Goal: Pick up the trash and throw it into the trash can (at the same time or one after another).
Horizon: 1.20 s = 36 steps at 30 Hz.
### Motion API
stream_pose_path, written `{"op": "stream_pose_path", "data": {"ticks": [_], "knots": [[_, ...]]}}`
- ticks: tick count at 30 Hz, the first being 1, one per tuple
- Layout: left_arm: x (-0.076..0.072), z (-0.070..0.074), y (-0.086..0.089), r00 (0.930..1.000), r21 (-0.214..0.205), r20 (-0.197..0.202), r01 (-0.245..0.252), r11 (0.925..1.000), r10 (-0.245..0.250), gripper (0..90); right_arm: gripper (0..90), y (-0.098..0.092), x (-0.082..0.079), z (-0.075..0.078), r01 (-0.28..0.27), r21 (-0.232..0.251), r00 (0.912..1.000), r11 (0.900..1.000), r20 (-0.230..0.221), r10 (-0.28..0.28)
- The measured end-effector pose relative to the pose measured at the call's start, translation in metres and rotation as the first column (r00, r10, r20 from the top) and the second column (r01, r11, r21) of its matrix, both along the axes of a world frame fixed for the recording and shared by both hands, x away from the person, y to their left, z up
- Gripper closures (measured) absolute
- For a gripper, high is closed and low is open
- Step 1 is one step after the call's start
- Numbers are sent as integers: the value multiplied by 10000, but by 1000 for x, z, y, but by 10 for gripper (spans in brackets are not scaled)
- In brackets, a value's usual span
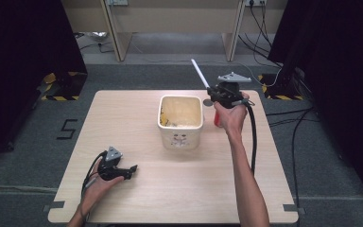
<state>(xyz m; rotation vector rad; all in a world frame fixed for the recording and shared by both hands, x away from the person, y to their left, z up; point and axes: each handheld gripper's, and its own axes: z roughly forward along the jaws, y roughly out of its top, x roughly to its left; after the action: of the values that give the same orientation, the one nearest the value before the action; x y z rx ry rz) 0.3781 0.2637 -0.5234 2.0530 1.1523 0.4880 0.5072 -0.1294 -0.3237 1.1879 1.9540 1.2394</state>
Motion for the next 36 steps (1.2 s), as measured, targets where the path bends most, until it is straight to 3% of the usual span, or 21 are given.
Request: {"op": "stream_pose_path", "data": {"ticks": [20, 36], "knots": [[0, 0, 0, 10000, 4, -12, 21, 10000, -21, 139, 796, 69, 15, -9, -1250, -110, 9912, 9921, -455, 1244], [0, 0, 0, 10000, -21, -25, 14, 10000, -14, 139, 795, 92, 20, -24, -1771, -424, 9803, 9833, -964, 1724]]}}
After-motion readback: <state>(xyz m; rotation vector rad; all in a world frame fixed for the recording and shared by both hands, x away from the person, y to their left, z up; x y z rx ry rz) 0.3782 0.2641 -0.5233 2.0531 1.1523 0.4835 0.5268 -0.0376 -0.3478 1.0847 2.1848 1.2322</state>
